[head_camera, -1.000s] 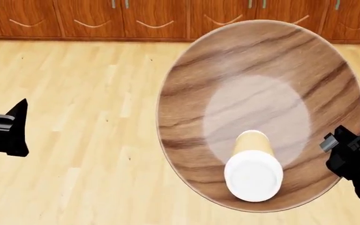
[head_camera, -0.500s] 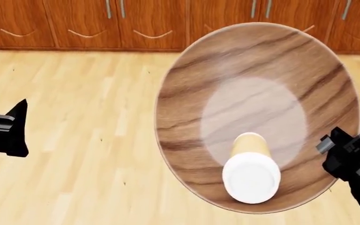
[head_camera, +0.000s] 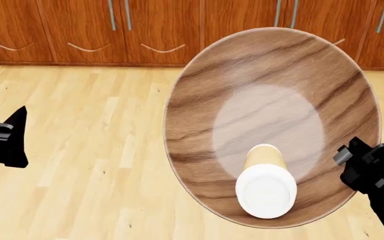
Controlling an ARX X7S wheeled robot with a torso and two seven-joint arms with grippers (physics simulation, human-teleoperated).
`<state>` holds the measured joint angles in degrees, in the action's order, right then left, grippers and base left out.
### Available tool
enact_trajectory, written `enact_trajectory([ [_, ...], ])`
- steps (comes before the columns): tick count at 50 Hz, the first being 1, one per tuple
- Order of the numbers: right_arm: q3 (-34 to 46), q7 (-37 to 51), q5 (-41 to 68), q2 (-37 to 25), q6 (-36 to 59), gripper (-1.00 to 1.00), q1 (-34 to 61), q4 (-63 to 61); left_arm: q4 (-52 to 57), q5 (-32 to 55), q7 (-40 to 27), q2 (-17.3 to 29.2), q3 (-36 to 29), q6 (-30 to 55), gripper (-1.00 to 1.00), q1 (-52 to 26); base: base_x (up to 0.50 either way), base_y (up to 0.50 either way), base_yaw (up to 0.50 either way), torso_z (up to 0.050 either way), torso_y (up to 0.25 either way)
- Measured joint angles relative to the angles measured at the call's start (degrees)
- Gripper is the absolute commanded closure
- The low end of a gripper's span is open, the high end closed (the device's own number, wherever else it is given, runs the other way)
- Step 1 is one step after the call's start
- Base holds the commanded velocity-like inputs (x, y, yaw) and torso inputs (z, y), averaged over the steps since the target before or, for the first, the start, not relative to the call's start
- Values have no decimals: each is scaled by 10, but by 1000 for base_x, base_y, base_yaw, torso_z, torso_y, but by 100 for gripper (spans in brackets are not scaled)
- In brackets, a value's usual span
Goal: Place the cup inside the bowl on the dining table and move the bowl to any counter.
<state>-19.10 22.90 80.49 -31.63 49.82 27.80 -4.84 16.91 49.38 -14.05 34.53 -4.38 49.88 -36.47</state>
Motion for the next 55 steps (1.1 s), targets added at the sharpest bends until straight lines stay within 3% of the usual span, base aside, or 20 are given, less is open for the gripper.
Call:
enact_trajectory([
  [23, 2, -1, -1, -1, -4, 100, -7, -2, 0, -2, -3, -2, -4, -6, -100, 7, 499, 87, 0, 0, 2],
  [55, 14, -8, -4, -3, -6, 100, -5, 2, -4, -3, 0, 0, -5, -15, -100, 10, 498, 269, 0, 0, 1],
])
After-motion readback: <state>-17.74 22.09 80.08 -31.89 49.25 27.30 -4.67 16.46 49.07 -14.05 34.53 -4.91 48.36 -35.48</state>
